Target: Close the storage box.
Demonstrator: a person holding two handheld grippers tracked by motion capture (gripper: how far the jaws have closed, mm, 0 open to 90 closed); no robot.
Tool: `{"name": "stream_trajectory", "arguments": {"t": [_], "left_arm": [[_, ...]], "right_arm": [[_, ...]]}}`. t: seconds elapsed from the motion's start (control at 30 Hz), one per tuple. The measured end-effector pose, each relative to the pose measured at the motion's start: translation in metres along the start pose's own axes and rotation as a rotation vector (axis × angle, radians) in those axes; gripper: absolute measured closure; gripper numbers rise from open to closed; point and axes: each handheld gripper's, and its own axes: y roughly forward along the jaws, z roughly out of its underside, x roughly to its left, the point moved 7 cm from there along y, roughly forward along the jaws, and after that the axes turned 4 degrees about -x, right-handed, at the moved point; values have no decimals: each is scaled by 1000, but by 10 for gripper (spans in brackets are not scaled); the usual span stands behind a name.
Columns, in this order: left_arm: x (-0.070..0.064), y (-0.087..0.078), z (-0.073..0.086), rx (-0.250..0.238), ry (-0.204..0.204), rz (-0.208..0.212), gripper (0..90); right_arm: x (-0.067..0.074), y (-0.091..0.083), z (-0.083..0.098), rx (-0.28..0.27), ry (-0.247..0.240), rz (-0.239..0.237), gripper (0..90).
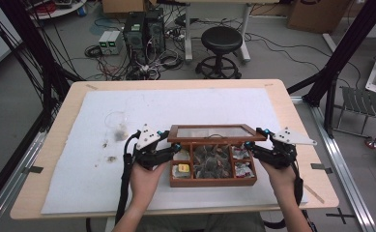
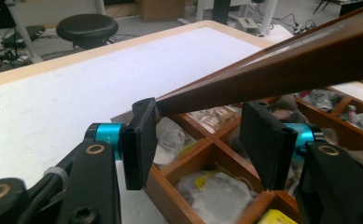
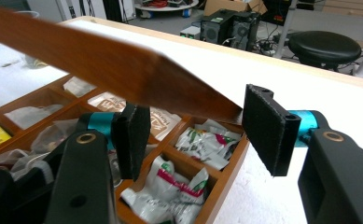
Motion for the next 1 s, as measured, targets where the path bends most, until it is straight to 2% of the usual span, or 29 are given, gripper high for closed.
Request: {"name": "stream_trajectory", "arguments": {"t": [0.13,0.27,0.63,1.0], "left_arm": [[-5,-8,1,3,-36,26,455],[-8,-14,4,-1,-42,24,454],[-19,-23,13,13,-55,48,450],[-31,-32,29,60,-26,46,438]], "right_arm": [[4,-6,3,-3,26,4,415],[8,-12,6,-11,50,1,406],[18,-25,20,-7,63,-17,398],[25,-33,39,23,52,-22,398]]}}
